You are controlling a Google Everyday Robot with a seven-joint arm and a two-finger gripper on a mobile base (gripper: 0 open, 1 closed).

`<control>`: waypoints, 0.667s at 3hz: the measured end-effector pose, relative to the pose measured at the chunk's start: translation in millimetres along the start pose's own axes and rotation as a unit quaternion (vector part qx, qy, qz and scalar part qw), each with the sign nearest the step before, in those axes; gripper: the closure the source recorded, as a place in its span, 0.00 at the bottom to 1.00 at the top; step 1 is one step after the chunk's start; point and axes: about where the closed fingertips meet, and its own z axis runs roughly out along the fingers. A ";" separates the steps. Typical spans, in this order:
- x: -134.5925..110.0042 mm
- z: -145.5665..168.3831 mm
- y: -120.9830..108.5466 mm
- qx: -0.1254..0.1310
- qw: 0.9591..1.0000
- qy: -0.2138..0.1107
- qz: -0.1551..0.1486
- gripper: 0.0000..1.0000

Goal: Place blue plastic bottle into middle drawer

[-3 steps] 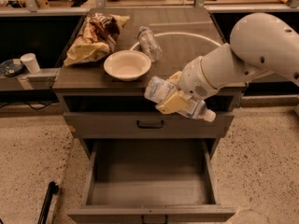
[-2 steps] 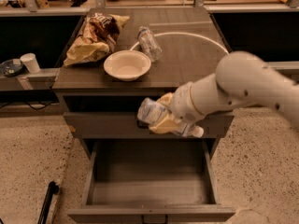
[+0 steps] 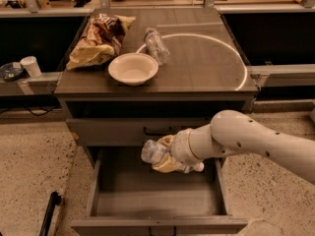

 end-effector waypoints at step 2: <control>34.2 40.5 2.1 -0.026 0.999 0.021 0.026 1.00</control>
Offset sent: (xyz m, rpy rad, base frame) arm 0.0221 0.0076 -0.1571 -0.0936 0.2442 -0.0285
